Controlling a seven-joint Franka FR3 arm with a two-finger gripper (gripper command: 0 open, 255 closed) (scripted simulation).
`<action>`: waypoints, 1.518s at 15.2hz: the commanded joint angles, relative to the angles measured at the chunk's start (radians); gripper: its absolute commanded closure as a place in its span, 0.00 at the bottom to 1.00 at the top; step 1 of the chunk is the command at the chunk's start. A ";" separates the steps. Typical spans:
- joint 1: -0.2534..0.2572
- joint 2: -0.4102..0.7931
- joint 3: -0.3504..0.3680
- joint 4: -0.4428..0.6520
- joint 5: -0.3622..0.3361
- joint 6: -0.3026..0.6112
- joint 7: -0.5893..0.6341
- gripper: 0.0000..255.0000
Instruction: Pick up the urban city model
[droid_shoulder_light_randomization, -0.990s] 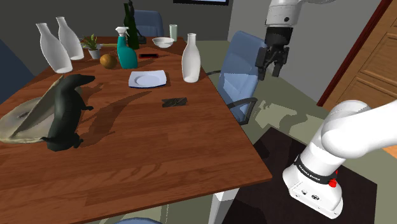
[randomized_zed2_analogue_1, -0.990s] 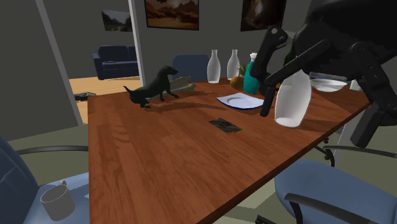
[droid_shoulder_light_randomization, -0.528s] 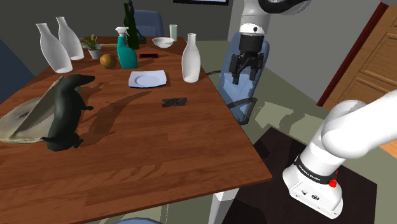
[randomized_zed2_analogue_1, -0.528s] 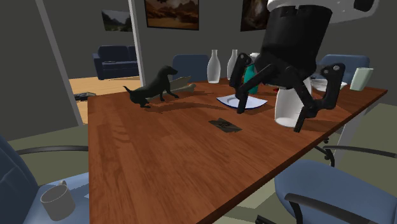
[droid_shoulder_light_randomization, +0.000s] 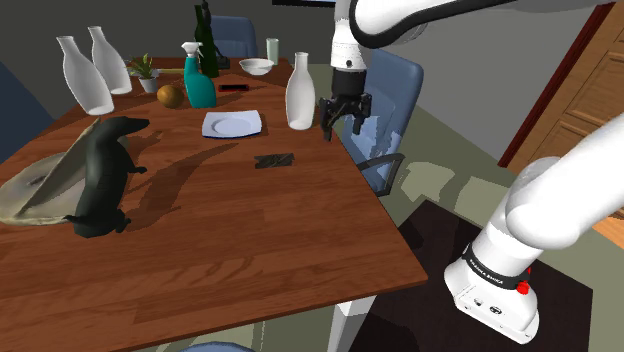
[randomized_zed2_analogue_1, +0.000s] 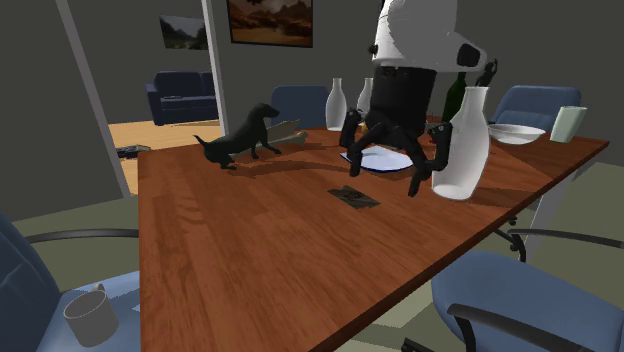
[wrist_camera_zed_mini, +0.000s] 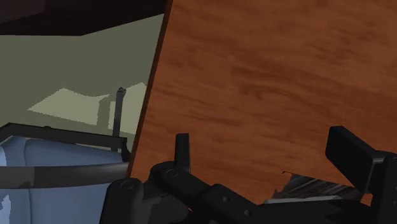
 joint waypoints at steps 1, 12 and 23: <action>0.001 0.081 0.024 0.055 -0.016 0.038 0.040 0.00; 0.038 0.503 0.088 0.406 -0.183 0.142 0.255 0.00; 0.064 0.637 0.080 0.454 -0.239 0.230 0.306 0.00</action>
